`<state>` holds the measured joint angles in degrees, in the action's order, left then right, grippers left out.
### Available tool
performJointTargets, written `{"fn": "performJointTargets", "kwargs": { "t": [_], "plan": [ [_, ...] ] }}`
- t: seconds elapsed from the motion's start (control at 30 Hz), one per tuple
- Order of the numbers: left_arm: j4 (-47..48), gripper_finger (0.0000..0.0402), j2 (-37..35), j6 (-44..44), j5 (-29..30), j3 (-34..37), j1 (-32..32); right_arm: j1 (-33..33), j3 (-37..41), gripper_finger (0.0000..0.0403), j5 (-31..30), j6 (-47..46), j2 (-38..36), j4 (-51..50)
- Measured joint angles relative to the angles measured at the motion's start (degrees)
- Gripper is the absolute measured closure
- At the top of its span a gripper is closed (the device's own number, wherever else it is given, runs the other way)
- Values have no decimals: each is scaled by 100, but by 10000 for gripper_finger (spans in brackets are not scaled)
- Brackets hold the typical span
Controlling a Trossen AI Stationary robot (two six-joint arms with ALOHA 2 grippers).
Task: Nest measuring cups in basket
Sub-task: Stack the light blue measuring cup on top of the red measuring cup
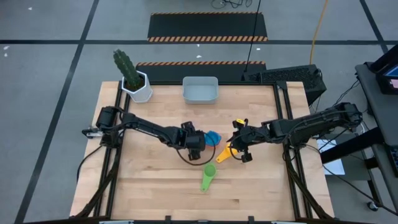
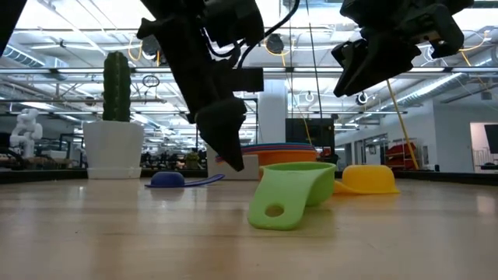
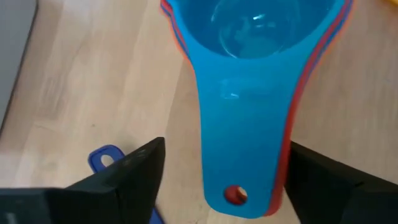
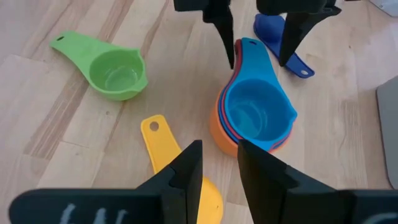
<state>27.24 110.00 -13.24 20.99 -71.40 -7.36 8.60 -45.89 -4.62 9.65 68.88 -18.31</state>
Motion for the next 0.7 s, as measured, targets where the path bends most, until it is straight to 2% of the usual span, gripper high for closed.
{"fn": "performJointTargets", "kwargs": {
  "t": [0.27,0.43,0.57,0.7],
  "plan": [
    [-1,207,0,99,-19,0,-4,0,0,307,-2,-11,0,0],
    [1,249,0,112,-16,0,-3,0,0,307,-4,-63,0,0],
    [-1,262,-2,106,-15,0,-3,0,0,307,-4,-63,0,0],
    [-3,249,-2,45,-16,0,-3,0,0,307,-4,-63,0,0]
  ]
}}
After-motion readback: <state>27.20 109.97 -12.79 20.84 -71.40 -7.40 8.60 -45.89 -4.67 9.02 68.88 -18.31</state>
